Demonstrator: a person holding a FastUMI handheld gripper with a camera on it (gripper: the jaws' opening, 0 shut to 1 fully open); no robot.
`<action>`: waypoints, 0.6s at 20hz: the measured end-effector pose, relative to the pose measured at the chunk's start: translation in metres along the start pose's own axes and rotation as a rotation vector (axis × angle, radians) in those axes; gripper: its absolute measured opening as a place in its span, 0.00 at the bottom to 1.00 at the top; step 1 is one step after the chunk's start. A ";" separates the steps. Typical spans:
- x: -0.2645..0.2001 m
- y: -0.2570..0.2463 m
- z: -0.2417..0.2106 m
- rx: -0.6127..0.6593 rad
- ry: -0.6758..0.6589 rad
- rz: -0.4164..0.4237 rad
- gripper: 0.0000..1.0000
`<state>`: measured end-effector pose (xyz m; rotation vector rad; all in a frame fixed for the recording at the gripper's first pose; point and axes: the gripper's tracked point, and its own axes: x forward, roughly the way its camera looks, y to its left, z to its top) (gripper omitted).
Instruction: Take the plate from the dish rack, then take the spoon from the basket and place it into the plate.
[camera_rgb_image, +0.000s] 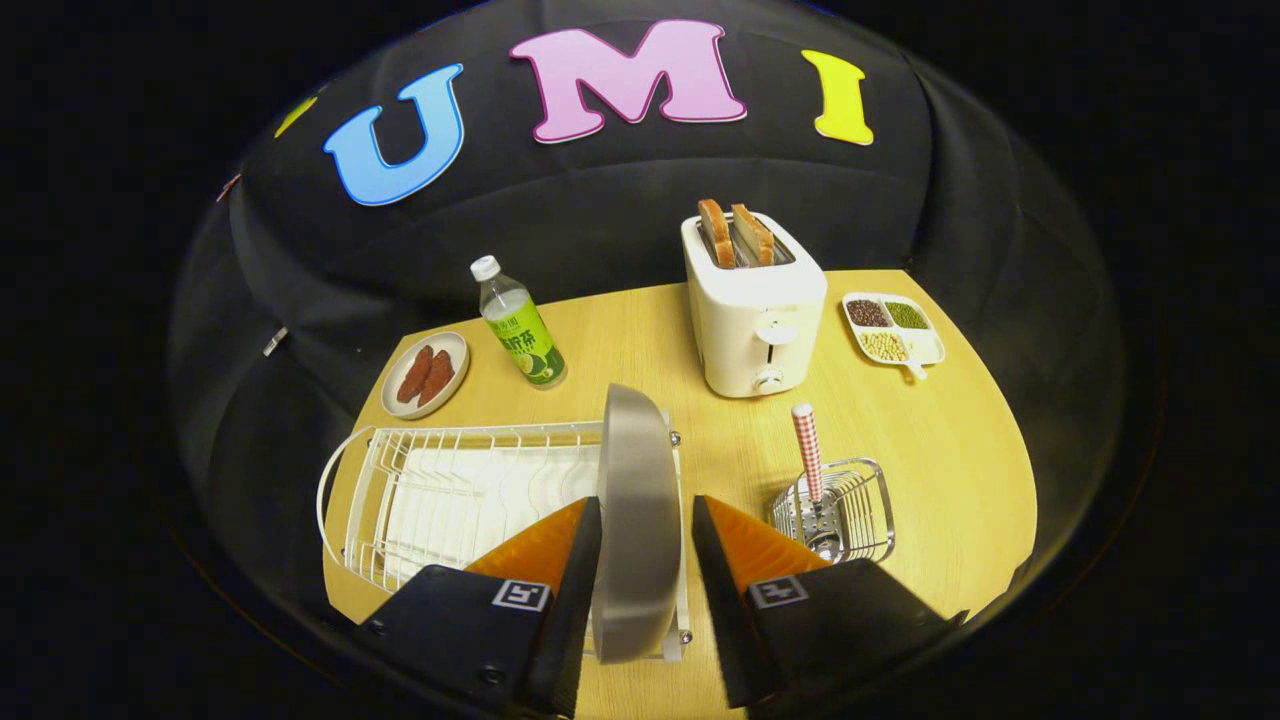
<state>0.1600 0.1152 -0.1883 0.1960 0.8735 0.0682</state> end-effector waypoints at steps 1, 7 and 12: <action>0.002 -0.003 -0.001 0.003 0.012 -0.010 0.50; 0.000 0.005 -0.002 -0.031 0.043 -0.036 0.33; -0.006 0.009 0.007 -0.062 0.015 -0.064 0.33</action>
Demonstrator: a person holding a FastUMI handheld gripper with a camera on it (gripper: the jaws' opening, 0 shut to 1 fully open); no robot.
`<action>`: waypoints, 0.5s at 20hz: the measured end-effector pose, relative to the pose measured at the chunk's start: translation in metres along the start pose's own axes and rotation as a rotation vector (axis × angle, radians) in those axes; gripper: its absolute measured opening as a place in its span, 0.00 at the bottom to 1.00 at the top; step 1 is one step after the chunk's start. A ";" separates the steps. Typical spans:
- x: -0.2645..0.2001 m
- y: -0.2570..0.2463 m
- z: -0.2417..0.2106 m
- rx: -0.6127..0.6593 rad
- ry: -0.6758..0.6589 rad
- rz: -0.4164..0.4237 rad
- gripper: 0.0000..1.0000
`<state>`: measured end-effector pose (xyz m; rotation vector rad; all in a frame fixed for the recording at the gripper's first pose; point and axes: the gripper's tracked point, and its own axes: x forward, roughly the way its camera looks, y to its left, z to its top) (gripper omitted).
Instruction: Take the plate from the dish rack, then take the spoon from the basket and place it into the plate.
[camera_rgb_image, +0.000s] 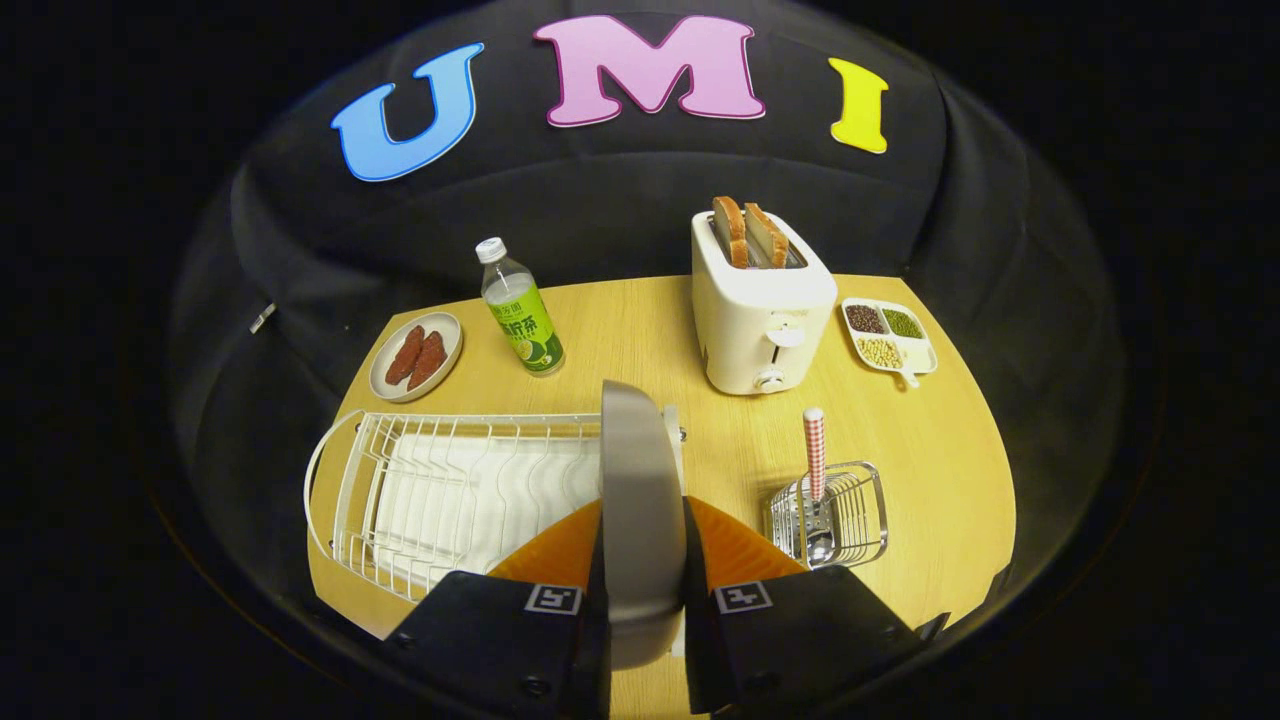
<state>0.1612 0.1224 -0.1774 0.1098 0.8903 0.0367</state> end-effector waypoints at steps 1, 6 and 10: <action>-0.001 -0.001 0.002 0.003 -0.005 -0.003 0.33; -0.002 -0.008 0.009 -0.010 -0.011 -0.020 0.33; -0.004 -0.009 0.012 -0.019 -0.014 -0.058 0.33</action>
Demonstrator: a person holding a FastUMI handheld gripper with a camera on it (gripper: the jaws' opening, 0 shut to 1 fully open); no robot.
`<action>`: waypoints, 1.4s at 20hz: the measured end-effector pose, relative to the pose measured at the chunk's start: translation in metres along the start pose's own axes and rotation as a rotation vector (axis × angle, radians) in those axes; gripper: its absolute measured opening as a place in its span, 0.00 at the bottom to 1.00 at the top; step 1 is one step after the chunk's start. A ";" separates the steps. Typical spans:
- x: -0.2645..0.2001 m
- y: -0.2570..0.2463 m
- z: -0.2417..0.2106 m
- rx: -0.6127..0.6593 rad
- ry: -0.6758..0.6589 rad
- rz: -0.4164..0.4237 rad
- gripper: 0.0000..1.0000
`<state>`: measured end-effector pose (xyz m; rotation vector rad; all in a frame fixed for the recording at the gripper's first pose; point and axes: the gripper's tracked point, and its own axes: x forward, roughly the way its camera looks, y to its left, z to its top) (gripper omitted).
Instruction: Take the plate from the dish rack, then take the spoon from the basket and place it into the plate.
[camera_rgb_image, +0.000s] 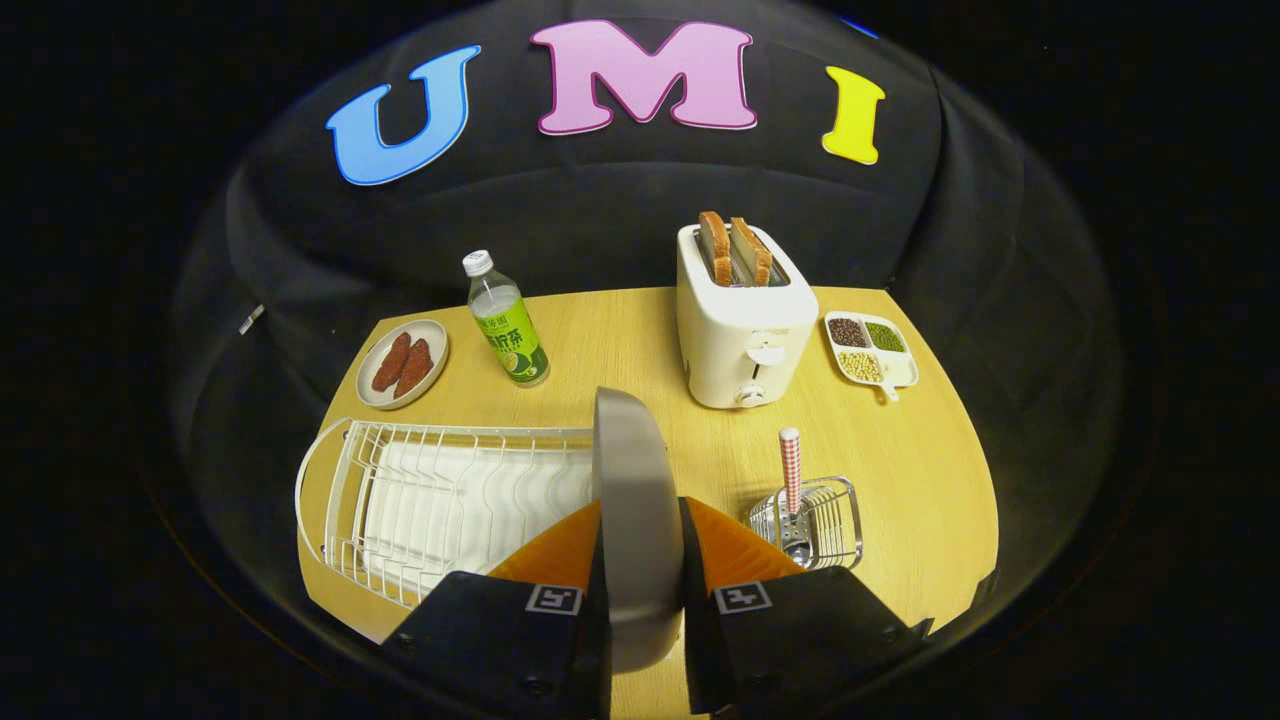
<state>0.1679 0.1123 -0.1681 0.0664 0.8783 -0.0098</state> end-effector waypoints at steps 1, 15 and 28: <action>0.000 0.001 0.002 -0.011 -0.004 -0.012 0.33; -0.022 -0.005 0.011 -0.056 -0.050 0.061 0.25; -0.129 -0.071 -0.076 -0.014 -0.003 0.282 0.25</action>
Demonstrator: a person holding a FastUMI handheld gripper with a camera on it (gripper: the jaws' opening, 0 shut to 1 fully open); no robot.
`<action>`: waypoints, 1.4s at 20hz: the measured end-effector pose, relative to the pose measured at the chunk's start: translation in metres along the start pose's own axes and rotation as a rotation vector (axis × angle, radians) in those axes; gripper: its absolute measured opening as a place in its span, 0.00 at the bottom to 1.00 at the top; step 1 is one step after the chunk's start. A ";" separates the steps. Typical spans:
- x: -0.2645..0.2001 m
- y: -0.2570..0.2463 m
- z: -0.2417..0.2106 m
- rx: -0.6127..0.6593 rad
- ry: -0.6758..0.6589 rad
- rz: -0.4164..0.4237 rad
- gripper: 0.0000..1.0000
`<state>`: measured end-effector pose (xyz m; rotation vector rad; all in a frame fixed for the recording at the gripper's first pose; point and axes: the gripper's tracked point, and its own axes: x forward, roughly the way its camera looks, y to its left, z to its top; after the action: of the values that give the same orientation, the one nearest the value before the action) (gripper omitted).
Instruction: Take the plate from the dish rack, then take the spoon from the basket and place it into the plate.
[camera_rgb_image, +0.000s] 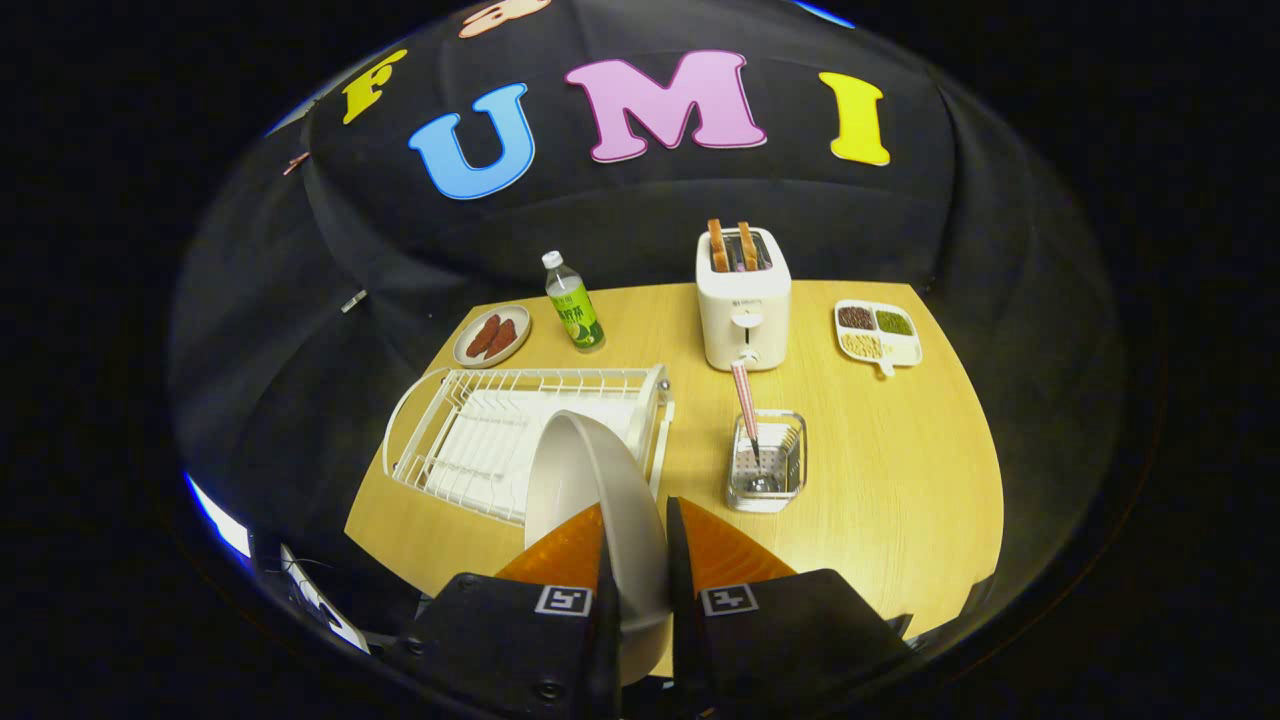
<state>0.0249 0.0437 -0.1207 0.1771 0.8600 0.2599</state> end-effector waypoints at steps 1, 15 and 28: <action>-0.006 -0.002 -0.011 0.017 0.017 0.009 0.25; 0.030 -0.046 -0.112 -0.049 0.221 0.187 0.25; 0.104 -0.111 -0.129 -0.187 0.344 0.230 0.34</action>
<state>0.0083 -0.0254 -0.3068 0.0556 1.1515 0.5960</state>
